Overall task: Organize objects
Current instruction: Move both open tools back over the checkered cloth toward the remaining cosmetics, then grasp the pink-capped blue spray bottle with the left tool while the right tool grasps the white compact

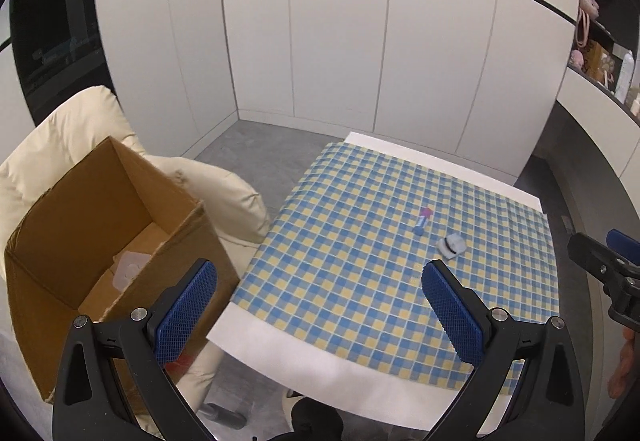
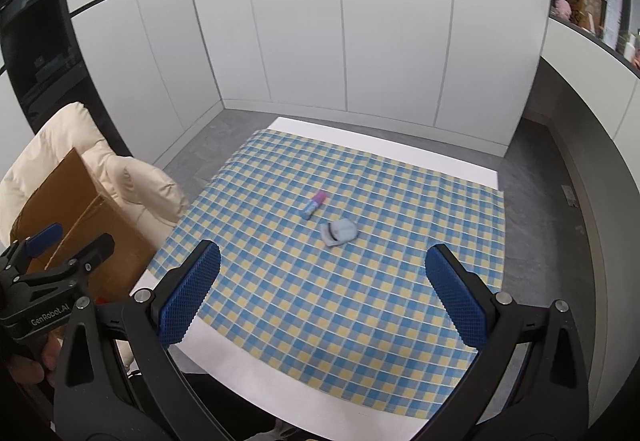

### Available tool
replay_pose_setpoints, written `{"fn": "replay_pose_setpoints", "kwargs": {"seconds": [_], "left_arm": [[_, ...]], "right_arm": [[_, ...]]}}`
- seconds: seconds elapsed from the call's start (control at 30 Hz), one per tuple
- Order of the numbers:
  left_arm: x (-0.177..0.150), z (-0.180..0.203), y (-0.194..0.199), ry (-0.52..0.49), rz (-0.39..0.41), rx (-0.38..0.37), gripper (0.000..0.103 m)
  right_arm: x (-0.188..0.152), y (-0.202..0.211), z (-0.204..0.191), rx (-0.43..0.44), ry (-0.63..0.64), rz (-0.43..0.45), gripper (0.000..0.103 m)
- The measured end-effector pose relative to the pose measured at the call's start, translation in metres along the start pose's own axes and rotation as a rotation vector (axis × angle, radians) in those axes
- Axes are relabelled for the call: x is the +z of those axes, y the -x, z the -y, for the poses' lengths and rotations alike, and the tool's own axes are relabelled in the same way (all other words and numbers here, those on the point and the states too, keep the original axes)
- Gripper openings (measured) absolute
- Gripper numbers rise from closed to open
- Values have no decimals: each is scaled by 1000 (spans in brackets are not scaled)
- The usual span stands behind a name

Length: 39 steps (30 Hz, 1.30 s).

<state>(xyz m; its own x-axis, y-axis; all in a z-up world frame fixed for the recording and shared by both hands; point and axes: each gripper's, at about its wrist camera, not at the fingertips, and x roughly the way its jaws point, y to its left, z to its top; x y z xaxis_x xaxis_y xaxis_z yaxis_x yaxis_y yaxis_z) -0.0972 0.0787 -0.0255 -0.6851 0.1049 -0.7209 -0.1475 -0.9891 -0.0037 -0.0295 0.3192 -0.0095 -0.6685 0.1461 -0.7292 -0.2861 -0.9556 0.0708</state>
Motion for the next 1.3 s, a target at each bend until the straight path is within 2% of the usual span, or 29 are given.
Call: {"fn": "replay_pose_setpoints", "kwargs": {"seconds": [0.6, 1.03, 1.13, 1.23, 1.3], "left_arm": [[-4, 44, -11, -81, -46, -60, 102], [-6, 74, -21, -103, -51, -59, 102], [-13, 78, -33, -97, -74, -51, 100], [-21, 85, -46, -132, -63, -11, 99], [-22, 89, -60, -132, -85, -32, 99]], "right_arm": [[-10, 7, 36, -55, -26, -10, 103], [-21, 15, 50, -96, -17, -7, 103], [-26, 8, 56, -91, -18, -29, 103], [-29, -9, 61, -90, -14, -63, 103], [-28, -21, 62, -82, -3, -64, 103]]}}
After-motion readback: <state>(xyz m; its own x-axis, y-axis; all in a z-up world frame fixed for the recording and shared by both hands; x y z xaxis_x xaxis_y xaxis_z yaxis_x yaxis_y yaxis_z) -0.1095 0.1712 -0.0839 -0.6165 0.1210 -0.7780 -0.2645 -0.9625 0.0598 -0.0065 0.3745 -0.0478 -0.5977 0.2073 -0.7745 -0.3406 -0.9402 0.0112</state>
